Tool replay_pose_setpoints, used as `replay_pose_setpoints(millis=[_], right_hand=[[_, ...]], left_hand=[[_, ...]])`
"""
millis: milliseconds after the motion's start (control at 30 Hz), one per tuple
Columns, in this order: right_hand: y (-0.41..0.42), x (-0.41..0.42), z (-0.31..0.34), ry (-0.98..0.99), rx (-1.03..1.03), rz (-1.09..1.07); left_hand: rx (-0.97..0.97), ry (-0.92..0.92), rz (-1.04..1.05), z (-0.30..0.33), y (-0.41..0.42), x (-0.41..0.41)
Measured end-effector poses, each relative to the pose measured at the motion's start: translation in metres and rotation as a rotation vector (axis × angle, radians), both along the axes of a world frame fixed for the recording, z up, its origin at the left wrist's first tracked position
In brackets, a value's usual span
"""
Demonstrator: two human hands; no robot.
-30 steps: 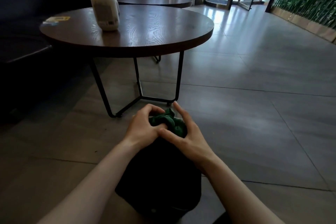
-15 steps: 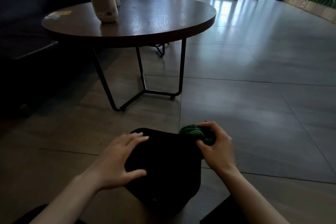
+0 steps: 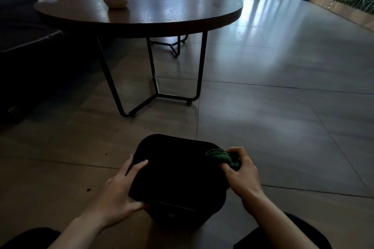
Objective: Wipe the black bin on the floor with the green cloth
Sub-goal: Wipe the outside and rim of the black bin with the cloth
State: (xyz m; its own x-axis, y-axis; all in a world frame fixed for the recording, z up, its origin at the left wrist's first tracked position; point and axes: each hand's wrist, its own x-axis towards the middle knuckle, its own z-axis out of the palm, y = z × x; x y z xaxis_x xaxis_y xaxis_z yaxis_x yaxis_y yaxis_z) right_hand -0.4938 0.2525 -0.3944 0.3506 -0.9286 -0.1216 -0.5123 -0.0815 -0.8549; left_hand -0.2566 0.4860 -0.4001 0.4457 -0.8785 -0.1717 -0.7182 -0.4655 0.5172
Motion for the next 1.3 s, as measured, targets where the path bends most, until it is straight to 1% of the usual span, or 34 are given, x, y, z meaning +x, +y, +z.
replay_pose_setpoints(millis=[100, 200, 300, 433, 533, 600, 667, 867, 1033, 1200, 1300], right_hand=[[-0.01, 0.013, 0.004, -0.035, 0.026, 0.01], [-0.02, 0.033, 0.013, -0.071, 0.011, 0.066], [-0.028, 0.049, 0.026, -0.109, -0.122, 0.058], [-0.025, 0.048, 0.047, -0.232, -0.37, -0.024], [-0.01, 0.042, 0.058, -0.358, -0.433, -0.027], [0.002, 0.038, 0.057, -0.387, -0.418, -0.039], [0.013, 0.036, 0.052, -0.384, -0.411, -0.053], [0.04, 0.033, 0.031, -0.347, -0.432, -0.048], [0.054, 0.047, 0.008, -0.294, -0.466, -0.014], [0.063, 0.067, -0.019, -0.241, -0.581, 0.063], [0.067, 0.086, -0.029, -0.138, -0.738, 0.094]], left_hand=[[-0.075, 0.027, 0.056, -0.002, -0.003, 0.002], [-0.103, 0.029, 0.113, -0.003, -0.005, 0.011], [-0.089, 0.008, 0.124, -0.008, -0.012, 0.02], [-0.072, -0.109, 0.091, -0.012, -0.037, 0.034], [-0.24, -0.17, -0.031, -0.008, -0.06, 0.041], [-0.322, -0.135, -0.058, -0.006, -0.07, 0.042], [-0.335, -0.115, -0.048, -0.002, -0.076, 0.043], [-0.369, -0.162, -0.048, 0.006, -0.089, 0.052], [-0.312, -0.099, -0.031, 0.0, -0.09, 0.066], [-0.328, -0.01, -0.055, -0.004, -0.089, 0.065], [-0.306, -0.004, -0.097, -0.001, -0.09, 0.061]])
